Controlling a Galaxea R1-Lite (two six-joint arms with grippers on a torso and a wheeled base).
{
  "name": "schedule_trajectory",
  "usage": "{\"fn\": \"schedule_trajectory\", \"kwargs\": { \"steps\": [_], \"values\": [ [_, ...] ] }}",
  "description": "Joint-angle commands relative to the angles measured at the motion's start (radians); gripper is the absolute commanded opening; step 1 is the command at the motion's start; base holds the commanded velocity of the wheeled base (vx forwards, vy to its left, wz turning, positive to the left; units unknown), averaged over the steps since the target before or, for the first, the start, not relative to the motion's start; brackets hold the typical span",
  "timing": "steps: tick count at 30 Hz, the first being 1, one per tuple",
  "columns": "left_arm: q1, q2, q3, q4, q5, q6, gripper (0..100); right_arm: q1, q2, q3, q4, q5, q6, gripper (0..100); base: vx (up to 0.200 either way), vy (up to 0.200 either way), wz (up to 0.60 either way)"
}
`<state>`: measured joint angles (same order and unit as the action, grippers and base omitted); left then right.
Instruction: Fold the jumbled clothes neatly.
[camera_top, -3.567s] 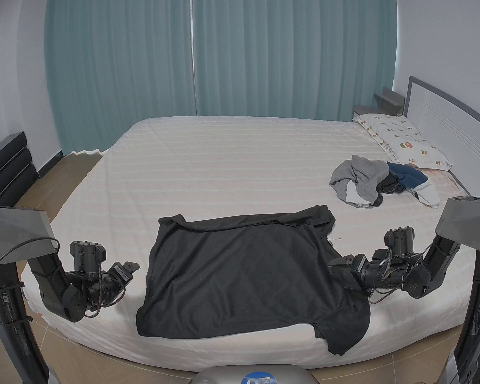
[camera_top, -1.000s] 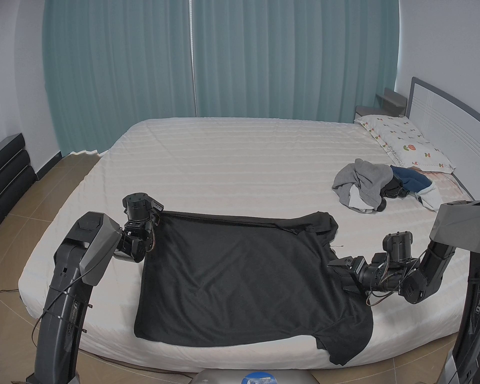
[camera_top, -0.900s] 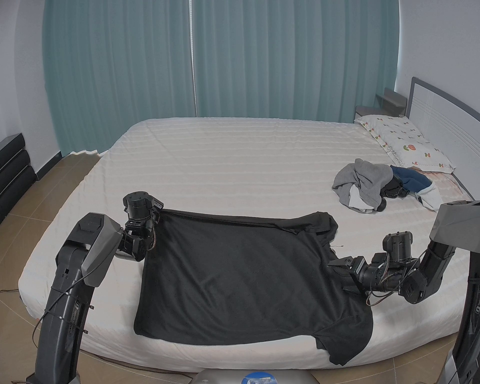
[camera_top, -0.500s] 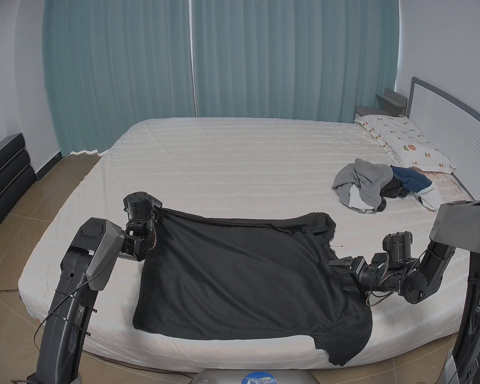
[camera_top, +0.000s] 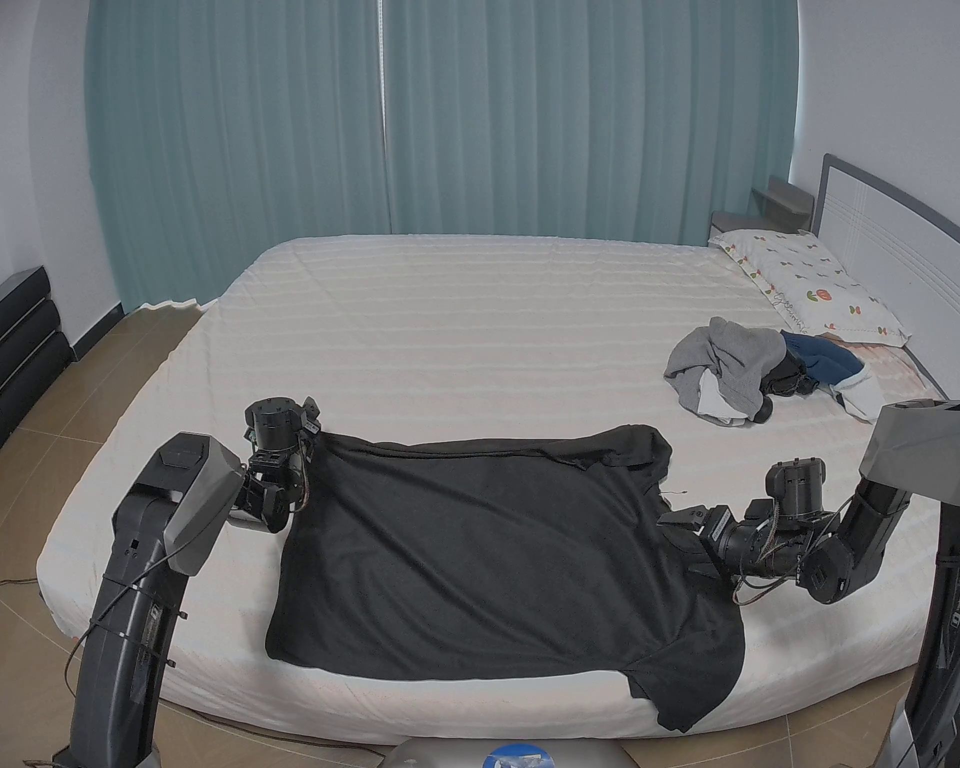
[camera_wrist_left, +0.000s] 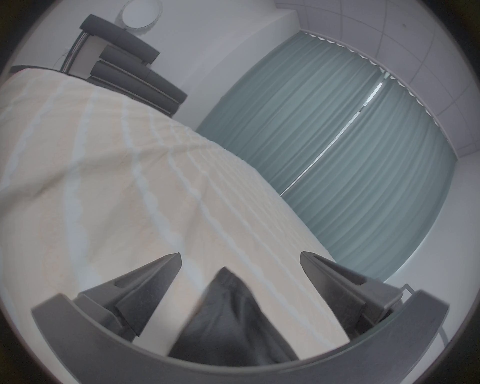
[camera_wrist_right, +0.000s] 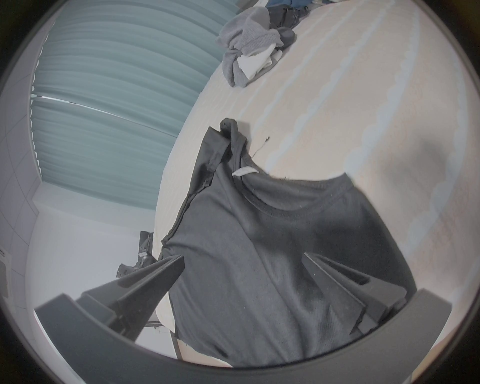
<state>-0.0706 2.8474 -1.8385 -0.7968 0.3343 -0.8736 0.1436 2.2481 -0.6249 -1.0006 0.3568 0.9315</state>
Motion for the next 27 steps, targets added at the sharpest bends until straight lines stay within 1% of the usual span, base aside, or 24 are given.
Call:
{"fn": "schedule_trajectory", "kwargs": {
  "steps": [1, 2, 3, 4, 6, 7, 10, 12, 16, 18, 19, 21, 24, 25, 27],
  "values": [
    [0.022, -0.212, 0.266, -0.002, -0.052, -0.099, 100, -0.001, 0.008, -0.072, 0.007, -0.084, -0.011, 100, 0.0, 0.0, 0.0],
    [0.022, -0.227, 0.294, -0.007, -0.073, -0.107, 100, -0.002, 0.013, -0.084, 0.01, -0.093, -0.013, 100, 0.0, 0.0, 0.0],
    [0.023, -0.258, 0.349, -0.01, -0.124, -0.116, 100, -0.002, 0.025, -0.113, 0.019, -0.111, -0.017, 100, 0.0, 0.0, 0.0],
    [0.025, -0.275, 0.389, -0.012, -0.156, -0.12, 100, -0.002, 0.036, -0.133, 0.027, -0.121, -0.025, 100, 0.0, 0.0, 0.0],
    [0.028, -0.289, 0.432, -0.016, -0.196, -0.128, 100, -0.006, 0.045, -0.168, 0.037, -0.131, -0.056, 100, 0.0, 0.0, 0.0],
    [0.029, -0.293, 0.45, -0.018, -0.212, -0.133, 100, -0.01, 0.047, -0.197, 0.048, -0.148, -0.085, 100, 0.0, 0.0, 0.0],
    [0.034, -0.292, 0.459, -0.019, -0.218, -0.137, 100, -0.009, 0.064, -0.256, 0.088, -0.19, -0.129, 100, 0.0, 0.0, 0.0],
    [0.038, -0.283, 0.464, -0.018, -0.219, -0.137, 100, -0.001, 0.09, -0.322, 0.143, -0.234, -0.164, 100, 0.0, 0.0, 0.0],
    [0.037, -0.28, 0.464, -0.018, -0.218, -0.137, 100, 0.013, 0.159, -0.42, 0.183, -0.276, -0.214, 100, 0.0, 0.0, 0.0],
    [0.037, -0.28, 0.464, -0.018, -0.218, -0.136, 100, 0.022, 0.188, -0.447, 0.183, -0.295, -0.224, 100, 0.0, 0.0, 0.0],
    [0.037, -0.278, 0.464, -0.016, -0.218, -0.136, 100, 0.031, 0.222, -0.489, 0.185, -0.334, -0.241, 100, 0.0, 0.0, 0.0],
    [0.037, -0.278, 0.464, -0.013, -0.218, -0.134, 100, 0.039, 0.238, -0.515, 0.186, -0.355, -0.253, 100, 0.0, 0.0, 0.0],
    [0.037, -0.275, 0.463, -0.013, -0.218, -0.134, 100, 0.045, 0.246, -0.524, 0.186, -0.36, -0.272, 100, 0.0, 0.0, 0.0],
    [0.037, -0.269, 0.458, -0.012, -0.218, -0.131, 100, 0.045, 0.252, -0.524, 0.185, -0.364, -0.298, 100, 0.0, 0.0, 0.0],
    [0.037, -0.264, 0.456, -0.012, -0.218, -0.13, 100, 0.047, 0.254, -0.524, 0.185, -0.372, -0.31, 100, 0.0, 0.0, 0.0]
  ]
}}
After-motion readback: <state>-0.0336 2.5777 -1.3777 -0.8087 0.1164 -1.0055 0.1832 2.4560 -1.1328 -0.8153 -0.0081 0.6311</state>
